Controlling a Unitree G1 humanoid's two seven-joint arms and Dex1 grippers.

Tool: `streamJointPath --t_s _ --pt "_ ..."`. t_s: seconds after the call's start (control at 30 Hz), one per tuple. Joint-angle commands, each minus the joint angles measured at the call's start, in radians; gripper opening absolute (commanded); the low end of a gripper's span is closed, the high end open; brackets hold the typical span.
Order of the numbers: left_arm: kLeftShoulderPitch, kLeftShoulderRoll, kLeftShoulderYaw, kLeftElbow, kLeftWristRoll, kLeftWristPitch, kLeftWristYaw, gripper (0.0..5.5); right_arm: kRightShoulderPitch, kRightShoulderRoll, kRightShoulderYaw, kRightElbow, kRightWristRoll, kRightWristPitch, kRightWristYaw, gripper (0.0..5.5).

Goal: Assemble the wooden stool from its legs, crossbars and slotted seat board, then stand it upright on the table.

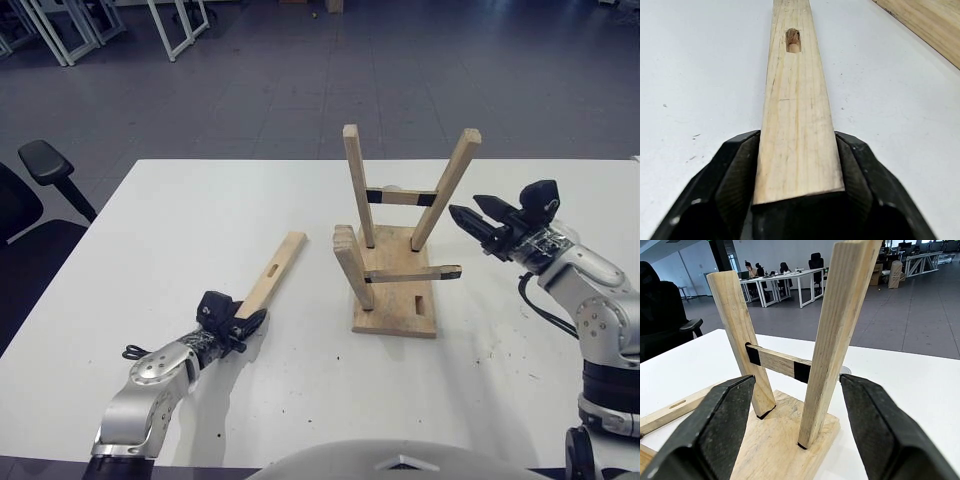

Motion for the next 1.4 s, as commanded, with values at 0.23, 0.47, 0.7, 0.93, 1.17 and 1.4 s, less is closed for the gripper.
streamJointPath --t_s 0.23,0.47,0.7,0.93,1.17,1.4 --pt "-0.24 -0.114 0.143 -0.053 -0.143 -0.037 0.014 2.04 -0.102 0.025 -0.136 -0.024 0.277 0.103 0.006 3.11" --pt "-0.67 -0.064 0.271 -0.124 -0.815 0.301 0.013 2.04 -0.234 0.056 -0.101 0.002 0.527 0.258 -0.021 4.29" --pt "-0.795 0.042 0.178 -0.15 -1.103 0.52 -0.012 2.04 -0.321 0.063 -0.067 0.018 0.804 0.37 -0.039 4.29" --pt "-0.793 0.101 0.1 -0.187 -1.144 0.594 -0.084 2.04 -0.421 0.057 -0.034 0.031 1.105 0.364 -0.108 4.29" --pt "-0.793 0.112 0.079 -0.186 -1.144 0.59 -0.1 2.04 -0.441 0.003 -0.006 0.024 1.131 0.353 -0.081 3.54" --pt "-0.801 0.118 0.081 -0.179 -1.143 0.583 -0.118 2.04 -0.423 -0.069 0.042 -0.023 0.989 0.361 0.043 2.22"
